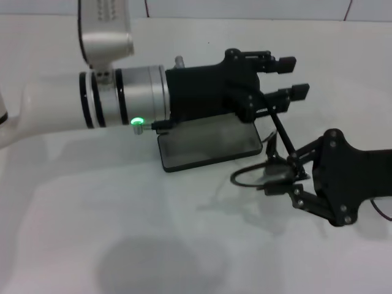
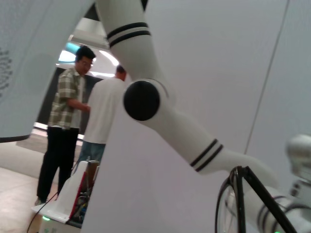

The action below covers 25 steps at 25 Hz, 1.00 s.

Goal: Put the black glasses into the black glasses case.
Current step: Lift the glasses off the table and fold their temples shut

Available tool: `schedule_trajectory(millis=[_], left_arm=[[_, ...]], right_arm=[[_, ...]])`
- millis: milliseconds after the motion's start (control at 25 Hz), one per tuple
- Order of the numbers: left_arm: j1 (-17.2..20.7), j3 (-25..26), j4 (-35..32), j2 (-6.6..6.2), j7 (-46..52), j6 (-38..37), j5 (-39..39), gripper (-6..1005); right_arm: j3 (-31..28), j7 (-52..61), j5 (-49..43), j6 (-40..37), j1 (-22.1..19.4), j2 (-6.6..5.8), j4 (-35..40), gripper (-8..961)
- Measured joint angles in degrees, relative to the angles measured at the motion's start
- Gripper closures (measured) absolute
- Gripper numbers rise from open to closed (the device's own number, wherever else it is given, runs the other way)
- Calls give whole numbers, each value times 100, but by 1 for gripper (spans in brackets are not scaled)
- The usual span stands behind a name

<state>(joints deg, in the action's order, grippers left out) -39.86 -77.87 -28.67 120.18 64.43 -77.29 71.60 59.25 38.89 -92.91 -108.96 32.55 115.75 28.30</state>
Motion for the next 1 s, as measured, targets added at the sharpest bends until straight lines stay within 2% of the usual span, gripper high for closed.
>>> schedule_trajectory(millis=[320,1000], left_arm=[[185,-9,-5,5,-509,-582,-93,506],[234,-188,-6,3,-558,-724,-193,506]], right_arm=[[-38,437,99,371,-17,-6,-10,844],[3,601,53,551,-67,-26,-18,845]])
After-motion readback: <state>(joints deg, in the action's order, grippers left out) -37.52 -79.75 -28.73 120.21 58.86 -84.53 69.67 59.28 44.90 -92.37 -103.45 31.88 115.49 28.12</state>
